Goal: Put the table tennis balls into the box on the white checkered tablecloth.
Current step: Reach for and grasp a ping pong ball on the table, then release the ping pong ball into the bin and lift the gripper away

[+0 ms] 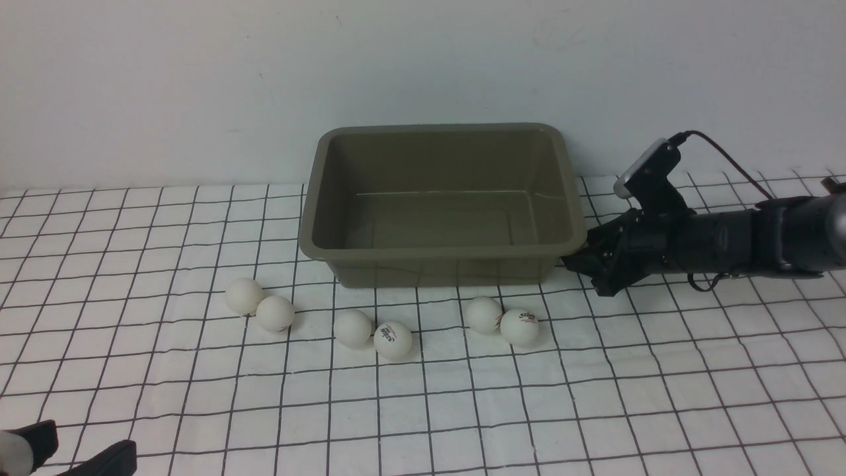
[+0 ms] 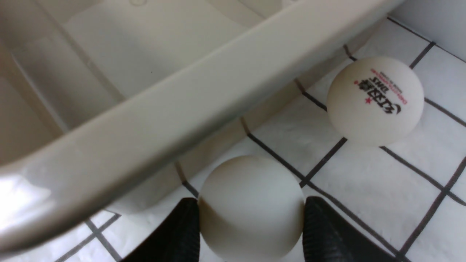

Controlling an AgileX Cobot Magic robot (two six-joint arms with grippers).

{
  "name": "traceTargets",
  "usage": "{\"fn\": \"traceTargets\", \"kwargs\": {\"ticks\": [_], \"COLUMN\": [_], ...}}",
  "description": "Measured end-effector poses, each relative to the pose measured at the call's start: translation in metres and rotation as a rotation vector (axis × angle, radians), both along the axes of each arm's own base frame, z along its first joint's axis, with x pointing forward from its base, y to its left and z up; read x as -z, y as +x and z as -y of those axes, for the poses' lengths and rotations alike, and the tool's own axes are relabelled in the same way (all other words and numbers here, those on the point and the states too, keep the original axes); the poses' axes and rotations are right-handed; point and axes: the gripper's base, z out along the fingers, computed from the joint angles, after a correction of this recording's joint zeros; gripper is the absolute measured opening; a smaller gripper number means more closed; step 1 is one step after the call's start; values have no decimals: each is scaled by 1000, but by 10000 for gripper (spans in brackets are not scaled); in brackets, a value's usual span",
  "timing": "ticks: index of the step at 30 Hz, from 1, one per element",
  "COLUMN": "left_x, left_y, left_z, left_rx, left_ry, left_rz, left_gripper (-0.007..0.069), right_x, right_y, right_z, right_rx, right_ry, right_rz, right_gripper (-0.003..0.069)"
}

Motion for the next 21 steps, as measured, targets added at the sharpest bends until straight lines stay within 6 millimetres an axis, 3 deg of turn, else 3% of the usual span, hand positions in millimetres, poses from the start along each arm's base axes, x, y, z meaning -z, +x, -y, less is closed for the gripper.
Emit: {"fn": "traceTargets", "kwargs": {"ticks": [8, 12, 16, 21], "left_x": [0, 0, 1, 1], "left_y": [0, 0, -1, -1], "left_z": [0, 0, 0, 0], "left_rx": [0, 1, 6, 6], "left_ry": [0, 0, 2, 2], "left_rz": [-1, -3, -14, -15], "left_gripper": [471, 471, 471, 471], "right_x": [-1, -9, -32, -75], "right_y": [1, 3, 4, -3], "right_z": [1, 12, 24, 14], "right_rx": [12, 56, 85, 41], "right_ry": [-13, -41, -31, 58], "right_rz": [2, 22, 70, 146], "right_gripper": [334, 334, 334, 334]}}
